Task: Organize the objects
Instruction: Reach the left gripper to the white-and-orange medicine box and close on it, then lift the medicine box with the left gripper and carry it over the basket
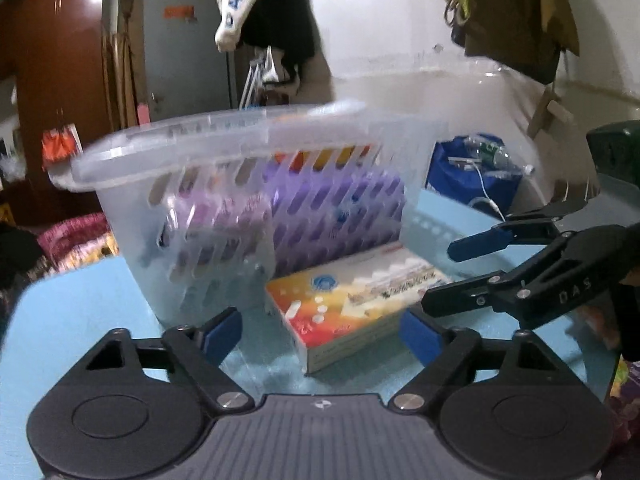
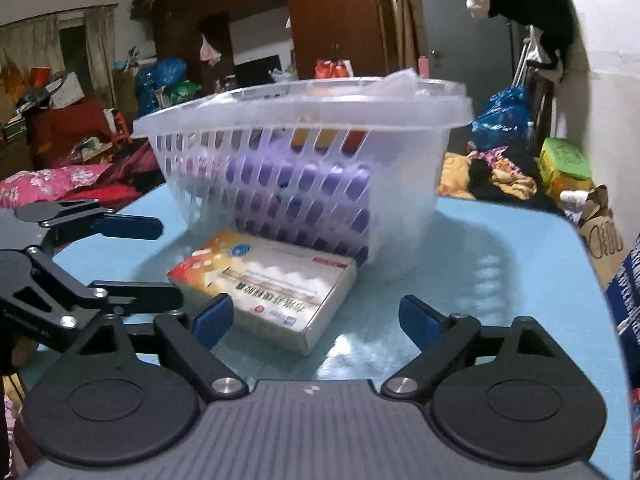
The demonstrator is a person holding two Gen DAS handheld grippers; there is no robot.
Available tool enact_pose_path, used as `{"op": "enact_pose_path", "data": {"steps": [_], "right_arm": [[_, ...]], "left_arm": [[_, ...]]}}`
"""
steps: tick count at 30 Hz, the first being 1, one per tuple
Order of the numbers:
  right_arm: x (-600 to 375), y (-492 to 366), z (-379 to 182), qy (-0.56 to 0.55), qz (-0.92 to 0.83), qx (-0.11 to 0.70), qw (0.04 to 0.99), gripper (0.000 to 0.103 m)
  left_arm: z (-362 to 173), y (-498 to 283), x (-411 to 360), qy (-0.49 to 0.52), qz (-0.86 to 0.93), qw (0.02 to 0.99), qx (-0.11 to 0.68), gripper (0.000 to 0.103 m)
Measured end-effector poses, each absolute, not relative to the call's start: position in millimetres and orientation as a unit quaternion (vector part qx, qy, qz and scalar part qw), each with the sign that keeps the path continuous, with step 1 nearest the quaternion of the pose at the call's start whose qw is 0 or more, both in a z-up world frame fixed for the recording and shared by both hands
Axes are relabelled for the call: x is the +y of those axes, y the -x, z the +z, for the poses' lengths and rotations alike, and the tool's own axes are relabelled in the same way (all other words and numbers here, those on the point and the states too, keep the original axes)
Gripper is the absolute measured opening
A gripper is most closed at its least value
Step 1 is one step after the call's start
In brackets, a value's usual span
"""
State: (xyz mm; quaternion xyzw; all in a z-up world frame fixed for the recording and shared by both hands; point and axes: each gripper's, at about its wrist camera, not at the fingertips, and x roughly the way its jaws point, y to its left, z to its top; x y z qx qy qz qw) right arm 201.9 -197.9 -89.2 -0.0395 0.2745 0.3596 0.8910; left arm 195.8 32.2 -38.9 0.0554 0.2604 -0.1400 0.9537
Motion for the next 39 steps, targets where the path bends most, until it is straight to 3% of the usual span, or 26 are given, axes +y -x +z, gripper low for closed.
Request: {"op": "enact_pose_path", "data": {"steps": [7, 9, 13, 17, 27, 39], "right_arm": [[-184.4, -203.0, -96.5, 0.075, 0.364, 0.287, 0.883, 0.081], [-182.3, -205.9, -97.6, 0.074, 0.373, 0.292, 0.878, 0.080], [-181.1, -204.1, -97.8, 0.081, 0.387, 0.290, 0.872, 0.067], [-180.0, -200.2, -97.1, 0.087, 0.386, 0.284, 0.873, 0.064], [-179.0, -163.6, -86.0, 0.111, 0.377, 0.220, 0.893, 0.048], [-186.9, -105.6, -43.5, 0.116, 0.364, 0.117, 0.916, 0.042]], "left_arm": [[-49.1, -218.4, 28.2, -0.056, -0.159, 0.937, 0.306, 0.081], [-51.0, -221.6, 27.7, -0.054, -0.162, 0.934, 0.314, 0.074], [-50.6, -219.6, 25.0, -0.061, -0.165, 0.934, 0.310, 0.066], [-48.5, -215.7, 24.6, -0.061, -0.162, 0.937, 0.304, 0.062], [-34.9, -177.9, 22.2, -0.069, -0.147, 0.959, 0.232, 0.052], [8.6, -116.2, 18.6, -0.078, -0.153, 0.978, 0.116, 0.047]]}}
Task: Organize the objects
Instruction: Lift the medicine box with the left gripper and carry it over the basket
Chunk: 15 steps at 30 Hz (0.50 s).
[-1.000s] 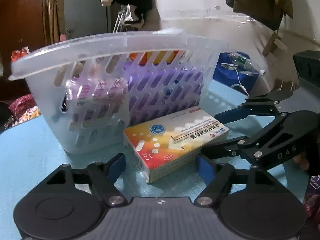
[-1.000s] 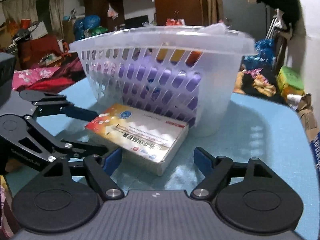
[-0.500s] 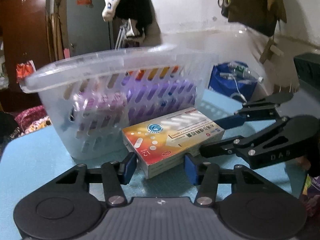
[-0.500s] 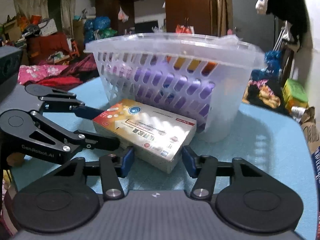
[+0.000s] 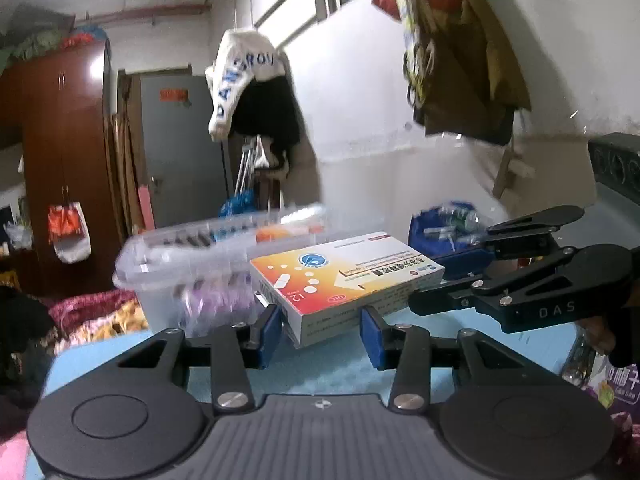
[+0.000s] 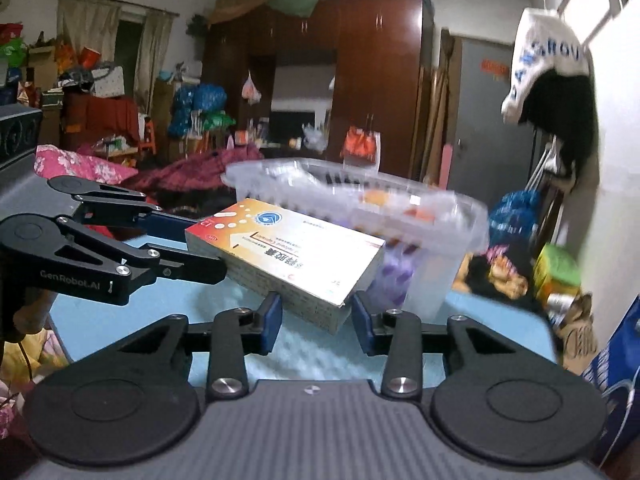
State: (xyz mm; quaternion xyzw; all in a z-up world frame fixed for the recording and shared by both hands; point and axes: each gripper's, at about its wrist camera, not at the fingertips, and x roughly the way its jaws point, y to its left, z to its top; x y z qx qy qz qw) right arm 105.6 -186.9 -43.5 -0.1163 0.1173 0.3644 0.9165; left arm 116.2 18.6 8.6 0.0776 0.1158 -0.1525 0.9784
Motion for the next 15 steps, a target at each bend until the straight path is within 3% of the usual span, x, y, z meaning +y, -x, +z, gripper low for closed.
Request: {"op": "enact_pose_path", "data": {"steps": [8, 15], "right_arm": [[-178.0, -116.7, -5.5, 0.123, 0.353, 0.079, 0.924, 0.041], [-160.2, -170.6, 18.8, 0.124, 0.344, 0.086, 0.927, 0.039]], "left_arm": [[48.8, -119.9, 18.3, -0.094, -0.143, 0.983, 0.071, 0.046], [75.6, -178.2, 26.8, -0.097, -0.128, 0.984, 0.082, 0.043]]}}
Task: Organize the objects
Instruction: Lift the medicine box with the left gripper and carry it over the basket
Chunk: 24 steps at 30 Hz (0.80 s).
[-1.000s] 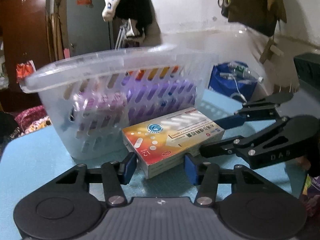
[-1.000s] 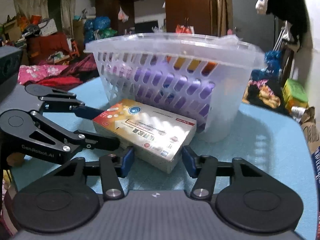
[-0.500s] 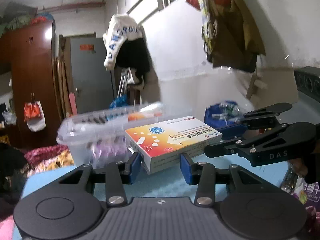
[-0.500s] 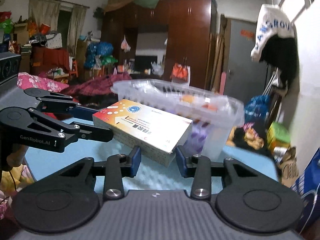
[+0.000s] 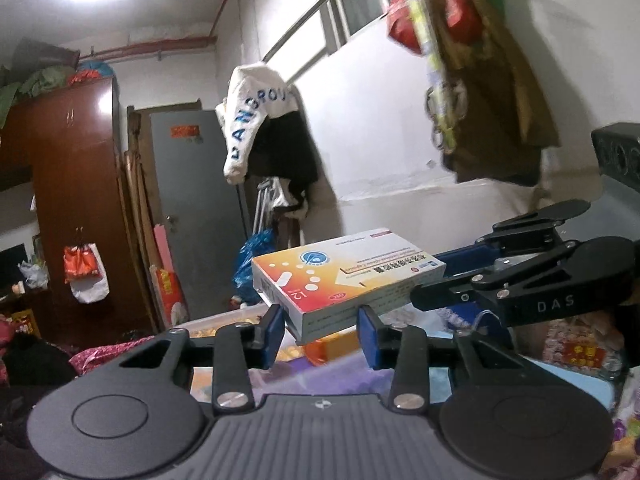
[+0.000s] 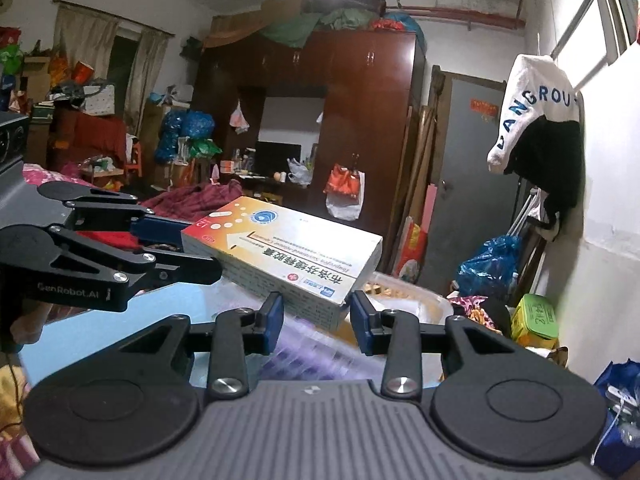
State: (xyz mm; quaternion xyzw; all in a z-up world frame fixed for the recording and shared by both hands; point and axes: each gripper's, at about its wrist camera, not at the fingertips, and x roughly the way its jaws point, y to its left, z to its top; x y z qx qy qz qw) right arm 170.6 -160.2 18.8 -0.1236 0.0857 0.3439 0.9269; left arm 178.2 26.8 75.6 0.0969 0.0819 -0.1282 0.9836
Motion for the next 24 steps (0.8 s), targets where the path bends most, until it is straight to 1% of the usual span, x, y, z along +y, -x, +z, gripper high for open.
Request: {"op": "enact_pose_path", "data": {"steps": [5, 12, 17, 24], "right_arm": [[-142.9, -207.5, 14.0, 0.125, 0.337, 0.123, 0.925, 0.039], [-129.4, -228.1, 2.0, 0.128, 0.332, 0.148, 0.923, 0.039], [-120.1, -237.3, -9.1, 0.142, 0.325, 0.169, 0.920, 0.037], [-116.5, -241.1, -7.5, 0.155, 0.317, 0.181, 0.918, 0.033]], "left_arm": [[72.9, -221.6, 39.5, -0.083, -0.117, 0.984, 0.110, 0.042], [62.7, -257.6, 58.0, -0.065, -0.112, 0.981, 0.142, 0.042], [53.0, -274.4, 64.4, -0.059, -0.098, 0.979, 0.168, 0.042], [48.3, -286.4, 67.2, -0.051, -0.083, 0.976, 0.193, 0.042]]}}
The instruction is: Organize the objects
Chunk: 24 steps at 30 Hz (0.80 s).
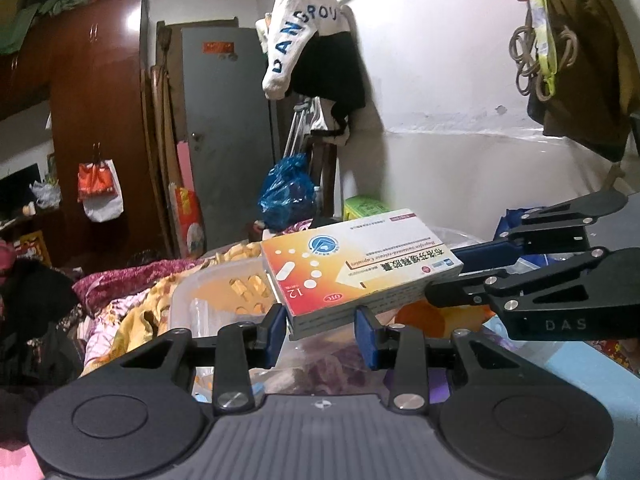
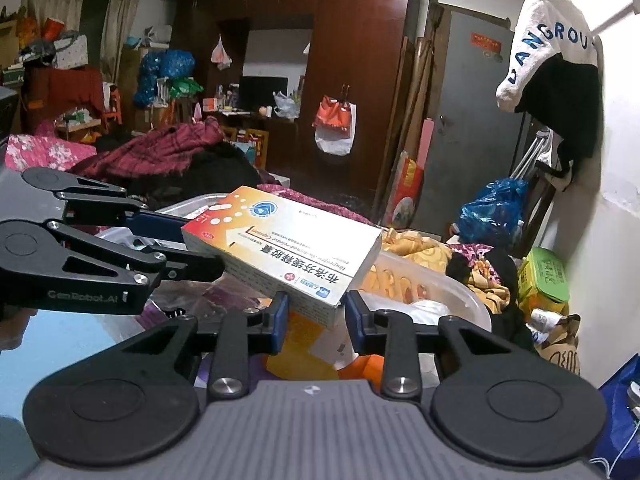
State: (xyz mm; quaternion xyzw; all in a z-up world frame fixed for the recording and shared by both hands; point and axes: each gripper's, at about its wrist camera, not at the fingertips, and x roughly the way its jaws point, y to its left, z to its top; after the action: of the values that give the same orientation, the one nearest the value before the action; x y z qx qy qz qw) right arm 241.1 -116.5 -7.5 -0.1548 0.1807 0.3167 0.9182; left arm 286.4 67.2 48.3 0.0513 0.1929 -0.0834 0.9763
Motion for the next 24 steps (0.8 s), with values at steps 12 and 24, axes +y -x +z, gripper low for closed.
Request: {"op": "enact_pose_path", "data": {"steps": [12, 24], "right_arm": [[-137.7, -229.7, 1.9, 0.120, 0.299, 0.146, 0.935, 0.098], [-172.3, -193.0, -2.4, 0.065, 0.298, 0.151, 0.940, 0.103]], "left_arm": [[52.6, -256.8, 66.8, -0.047, -0.059, 0.987, 0.141, 0.095], [47.0, -194.6, 61.4, -0.001, -0.046, 0.990, 0.136, 0.102]]}}
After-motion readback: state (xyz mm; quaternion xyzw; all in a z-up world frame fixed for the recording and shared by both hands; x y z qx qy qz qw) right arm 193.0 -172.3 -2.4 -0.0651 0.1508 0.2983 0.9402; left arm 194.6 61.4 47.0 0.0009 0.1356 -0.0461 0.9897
